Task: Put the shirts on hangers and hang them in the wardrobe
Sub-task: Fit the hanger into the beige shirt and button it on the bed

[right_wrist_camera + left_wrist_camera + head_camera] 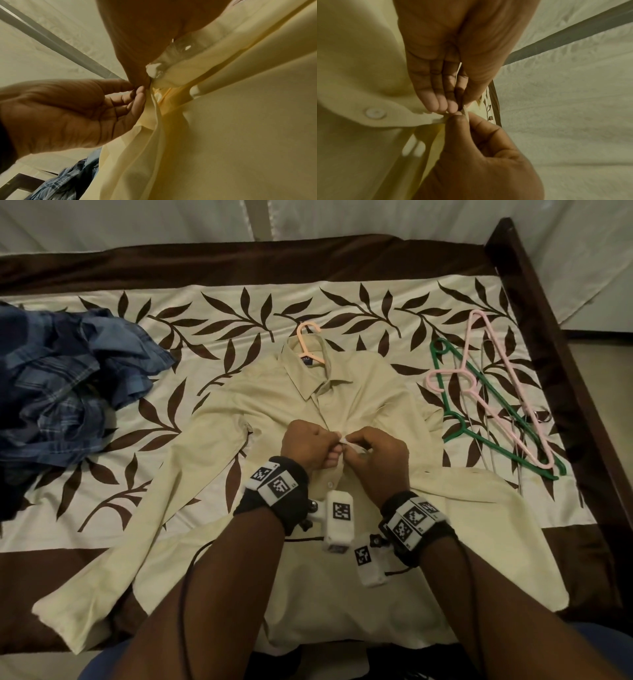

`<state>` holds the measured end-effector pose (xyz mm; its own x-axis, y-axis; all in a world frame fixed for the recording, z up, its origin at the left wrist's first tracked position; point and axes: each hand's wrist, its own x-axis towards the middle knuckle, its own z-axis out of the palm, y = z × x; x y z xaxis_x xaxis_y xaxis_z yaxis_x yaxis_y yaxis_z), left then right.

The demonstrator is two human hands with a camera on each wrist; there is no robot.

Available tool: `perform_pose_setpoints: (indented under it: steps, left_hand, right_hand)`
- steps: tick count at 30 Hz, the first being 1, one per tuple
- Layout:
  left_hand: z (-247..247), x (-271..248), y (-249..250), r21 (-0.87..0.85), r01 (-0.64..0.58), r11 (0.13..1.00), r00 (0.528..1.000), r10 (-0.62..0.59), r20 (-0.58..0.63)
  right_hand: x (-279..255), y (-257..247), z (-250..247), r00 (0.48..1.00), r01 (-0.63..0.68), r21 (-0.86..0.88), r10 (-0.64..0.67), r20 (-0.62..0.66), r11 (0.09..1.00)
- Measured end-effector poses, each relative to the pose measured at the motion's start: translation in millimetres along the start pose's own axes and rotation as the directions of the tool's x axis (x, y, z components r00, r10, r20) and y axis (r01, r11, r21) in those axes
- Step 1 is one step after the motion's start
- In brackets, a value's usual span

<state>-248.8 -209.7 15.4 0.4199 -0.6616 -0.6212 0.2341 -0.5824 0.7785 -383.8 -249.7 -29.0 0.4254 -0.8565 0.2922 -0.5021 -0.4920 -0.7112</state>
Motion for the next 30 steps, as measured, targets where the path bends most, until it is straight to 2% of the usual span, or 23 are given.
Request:
perform_pose_setpoints:
  steps: [4,7,13,17,21,26,28,30]
  left_hand:
    - [2.8,-1.0,-4.4,-0.089,0.034,0.995,0.999,-0.032,0.018]
    - [2.2,-0.3,-9.9,-0.103,0.013,0.995,1.000,-0.010,0.029]
    - [3.9,-1.1,-18.9,-0.090,-0.095,0.991,0.995,0.094,-0.017]
    - [3.7,-4.6,-23.1,-0.104,-0.128,0.986,0.992,0.129,-0.004]
    - [0.8,-3.7,-24.1,-0.050,-0.177,0.983,0.984,0.176,-0.023]
    - [-6.4,-4.1,-23.4,0.116,-0.286,0.951,0.958,0.285,0.026]
    - [-10.5,-2.4,-24.7,0.147,-0.308,0.940,0.951,0.304,0.046]
    - [-12.3,-1.5,-25.2,0.177,-0.329,0.928,0.944,0.324,0.055]
  right_hand:
    - [-3.2,-4.0,3.7,0.995,-0.026,-0.006,0.025,-0.094,1.000]
    - [-5.9,-6.3,8.3,0.989,-0.053,0.027,0.056,-0.135,0.998]
    - [-8.9,-5.7,12.7,0.974,-0.199,0.204,0.217,-0.070,0.959]
    - [-6.4,-5.5,6.4,0.956,-0.290,0.292,0.291,0.043,0.911]
    - [0.5,-7.4,-2.4,0.889,-0.458,0.441,0.409,0.207,0.772]
    - [12.4,-7.6,-9.7,0.880,-0.462,0.363,0.368,0.300,0.809]
    - [16.1,-7.6,-12.1,0.837,-0.521,0.350,0.384,0.390,0.778]
    - [18.9,-7.5,-16.9,0.763,-0.619,0.362,0.426,0.485,0.697]
